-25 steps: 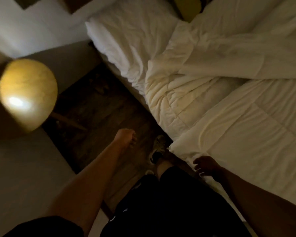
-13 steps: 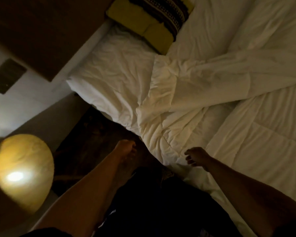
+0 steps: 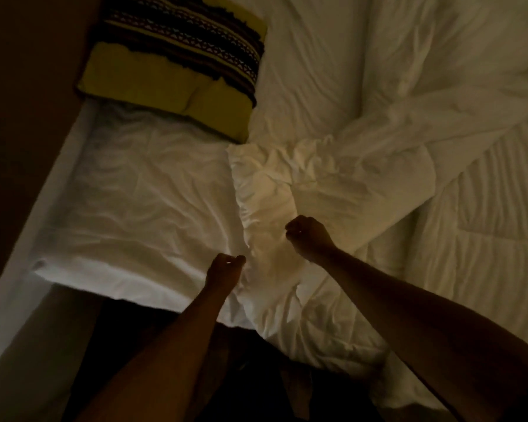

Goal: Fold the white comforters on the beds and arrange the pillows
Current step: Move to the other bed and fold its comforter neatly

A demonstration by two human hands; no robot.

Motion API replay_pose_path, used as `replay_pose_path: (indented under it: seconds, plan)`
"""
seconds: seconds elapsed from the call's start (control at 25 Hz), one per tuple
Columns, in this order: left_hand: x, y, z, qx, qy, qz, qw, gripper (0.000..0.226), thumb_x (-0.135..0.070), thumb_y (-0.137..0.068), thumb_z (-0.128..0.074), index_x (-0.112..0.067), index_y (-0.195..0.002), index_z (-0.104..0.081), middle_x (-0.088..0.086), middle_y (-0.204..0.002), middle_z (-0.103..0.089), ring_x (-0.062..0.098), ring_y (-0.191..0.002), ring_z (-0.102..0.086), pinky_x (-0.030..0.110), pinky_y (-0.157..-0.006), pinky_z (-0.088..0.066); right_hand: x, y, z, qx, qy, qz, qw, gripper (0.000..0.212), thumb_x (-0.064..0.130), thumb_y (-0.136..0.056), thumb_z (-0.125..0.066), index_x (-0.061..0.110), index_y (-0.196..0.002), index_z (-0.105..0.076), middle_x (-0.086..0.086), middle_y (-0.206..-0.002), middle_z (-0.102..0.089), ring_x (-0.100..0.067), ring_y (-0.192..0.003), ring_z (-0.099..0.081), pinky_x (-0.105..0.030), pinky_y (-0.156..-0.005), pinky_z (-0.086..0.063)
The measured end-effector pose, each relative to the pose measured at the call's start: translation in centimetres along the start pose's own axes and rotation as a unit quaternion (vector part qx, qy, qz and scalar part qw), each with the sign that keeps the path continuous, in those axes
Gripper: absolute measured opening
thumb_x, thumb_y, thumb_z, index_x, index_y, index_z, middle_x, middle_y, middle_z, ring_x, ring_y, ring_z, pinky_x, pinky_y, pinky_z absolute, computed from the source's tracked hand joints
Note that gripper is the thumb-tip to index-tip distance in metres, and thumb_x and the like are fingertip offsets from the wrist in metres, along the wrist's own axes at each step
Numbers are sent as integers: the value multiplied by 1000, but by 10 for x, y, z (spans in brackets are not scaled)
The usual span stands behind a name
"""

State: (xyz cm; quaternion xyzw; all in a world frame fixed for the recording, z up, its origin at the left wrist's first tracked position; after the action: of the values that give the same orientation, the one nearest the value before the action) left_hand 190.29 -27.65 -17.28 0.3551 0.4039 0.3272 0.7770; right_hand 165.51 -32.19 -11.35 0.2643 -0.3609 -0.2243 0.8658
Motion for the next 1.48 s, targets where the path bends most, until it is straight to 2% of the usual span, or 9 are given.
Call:
replay_pose_path:
  seconds: [0.28,0.48,0.72,0.92,1.16,1.28,1.32,1.36,1.48]
  plan:
    - [-31,-57,-75,129,31,4,991,100,-52,-65,-82,-8,-145,-39,11,-138,-53,32,-124,-53,44,-103,-47,20,-83,-38,-38,137,-28,989,70,46,-84,-65,14,-138,-36,-15,-136,-36,-36,-122,-44,-46,-97,-47]
    - [-54,-32,-100,164,-25,-145,975,77,-40,-84,-68,-26,-151,-33,-9,-140,-50,14,-128,-48,35,-106,-42,30,-107,-69,12,148,-68,987,109,64,-73,-68,18,-152,-8,-19,-145,-28,-41,-128,-38,-49,-103,-40]
    - [-50,14,-138,193,-119,-157,961,65,-45,-93,-57,-28,-149,-29,3,-136,-56,25,-122,-56,33,-96,-47,-1,-89,-39,-11,121,-61,991,64,25,-91,-56,11,-146,-26,-19,-131,-50,-38,-117,-54,-44,-93,-48]
    - [-36,67,-153,108,-129,-133,977,46,-42,-86,-68,-14,-119,-52,-2,-101,-58,23,-103,-62,26,-79,-41,-48,-41,29,-48,-43,-38,997,35,24,-87,-55,13,-120,-53,-10,-115,-64,-32,-105,-62,-31,-75,-46]
    - [1,154,-244,104,-170,-175,964,56,-48,-86,-64,-16,-131,-54,2,-125,-64,17,-118,-58,31,-105,-42,-132,67,79,-58,-112,29,992,35,22,-81,-56,21,-116,-58,-5,-110,-68,-26,-100,-64,-36,-83,-53]
    - [-1,202,-287,41,-283,-258,923,32,-77,-83,-23,-55,-97,-42,-39,-58,-37,-24,-60,-39,-9,-91,-17,-199,126,114,-63,-124,35,990,33,22,-77,-64,22,-110,-59,-2,-102,-69,-22,-93,-64,-30,-72,-48]
    - [24,217,-324,141,-326,-212,910,39,-88,-77,-15,-55,-78,-36,-34,-51,-29,-21,-48,-33,-13,-73,-21,-226,142,125,-69,-128,24,989,34,22,-77,-65,21,-111,-59,-2,-101,-69,-21,-92,-64,-28,-70,-47]
    - [42,241,-346,211,-356,-150,898,42,-91,-73,-27,-51,-75,-41,-32,-57,-40,-19,-53,-42,-7,-67,-32,-252,158,135,-72,-135,8,988,36,22,-77,-67,21,-112,-59,-1,-100,-68,-20,-90,-63,-26,-67,-46]
    - [45,274,-390,179,-430,-259,846,42,-63,-78,-59,-32,-106,-60,-8,-103,-67,14,-94,-66,27,-81,-52,-323,195,153,-94,-161,-31,982,43,20,-71,-77,17,-111,-61,-1,-97,-68,-18,-91,-64,-21,-65,-44]
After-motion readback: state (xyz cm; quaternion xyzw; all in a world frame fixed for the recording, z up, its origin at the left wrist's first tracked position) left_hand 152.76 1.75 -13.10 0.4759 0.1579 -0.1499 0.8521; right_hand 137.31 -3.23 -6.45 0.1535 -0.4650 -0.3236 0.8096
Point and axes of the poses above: each hand's wrist, its own y-axis away from the middle knuckle, its own z-axis out of the back of the hand, x = y × z, the point moved 10 cm from there along -y, towards the middle knuckle
